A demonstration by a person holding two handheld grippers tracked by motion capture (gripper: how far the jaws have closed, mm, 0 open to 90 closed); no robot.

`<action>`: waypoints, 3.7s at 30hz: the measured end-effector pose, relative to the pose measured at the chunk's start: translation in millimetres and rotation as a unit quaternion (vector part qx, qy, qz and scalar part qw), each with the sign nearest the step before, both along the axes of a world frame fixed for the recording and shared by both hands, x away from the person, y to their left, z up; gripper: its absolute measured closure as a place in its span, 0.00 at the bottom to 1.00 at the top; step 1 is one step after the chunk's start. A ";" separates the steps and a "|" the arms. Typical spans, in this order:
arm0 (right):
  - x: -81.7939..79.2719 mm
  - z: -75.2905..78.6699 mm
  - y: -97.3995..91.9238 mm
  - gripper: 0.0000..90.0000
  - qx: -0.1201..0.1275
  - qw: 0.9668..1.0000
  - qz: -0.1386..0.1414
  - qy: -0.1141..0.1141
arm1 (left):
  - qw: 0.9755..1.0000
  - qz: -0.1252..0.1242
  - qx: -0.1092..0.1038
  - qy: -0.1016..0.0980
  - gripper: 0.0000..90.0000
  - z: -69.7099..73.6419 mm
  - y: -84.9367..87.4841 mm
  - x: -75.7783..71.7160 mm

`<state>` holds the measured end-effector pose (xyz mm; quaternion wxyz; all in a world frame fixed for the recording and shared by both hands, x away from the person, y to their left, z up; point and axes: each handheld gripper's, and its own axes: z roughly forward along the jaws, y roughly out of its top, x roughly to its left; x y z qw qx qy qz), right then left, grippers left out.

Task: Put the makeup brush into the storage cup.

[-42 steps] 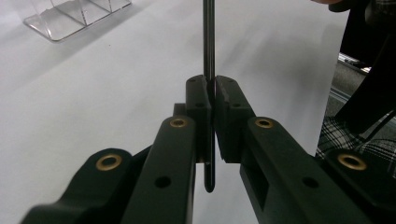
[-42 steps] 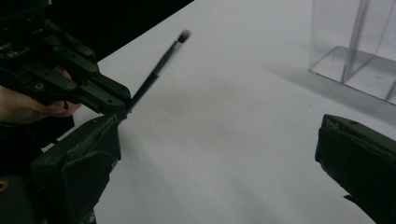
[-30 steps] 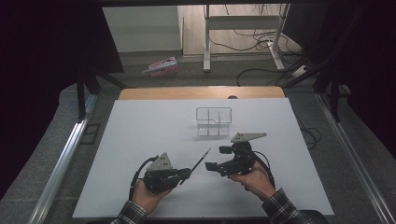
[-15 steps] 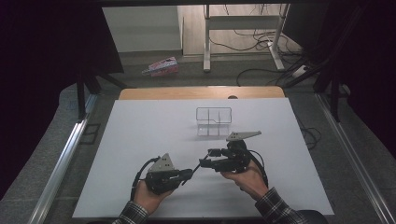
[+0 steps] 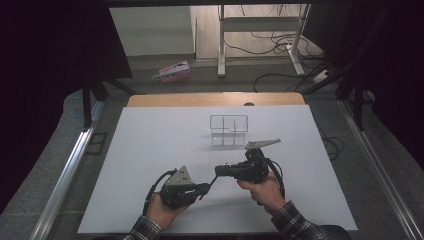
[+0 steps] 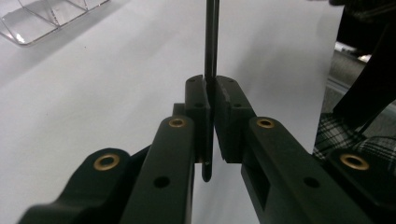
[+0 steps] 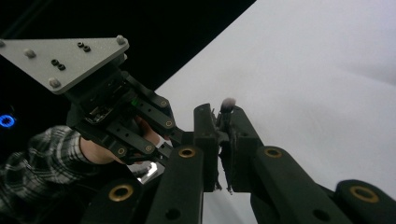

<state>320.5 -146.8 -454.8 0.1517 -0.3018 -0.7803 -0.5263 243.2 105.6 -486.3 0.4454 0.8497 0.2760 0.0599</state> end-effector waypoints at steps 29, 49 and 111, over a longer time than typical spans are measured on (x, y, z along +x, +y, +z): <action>-5.0 11.5 -11.2 0.94 -0.061 0.995 -0.022 -0.081 | 0.998 0.050 0.044 0.000 0.22 1.3 9.8 -2.4; -3.7 17.7 -19.3 0.94 -0.078 0.991 -0.037 -0.098 | 0.996 0.079 0.042 0.020 0.05 -1.5 38.5 -7.0; 57.4 68.7 -31.7 0.94 -0.065 0.981 -0.097 -0.157 | 0.980 0.181 0.088 -0.016 0.00 -8.5 100.9 -29.4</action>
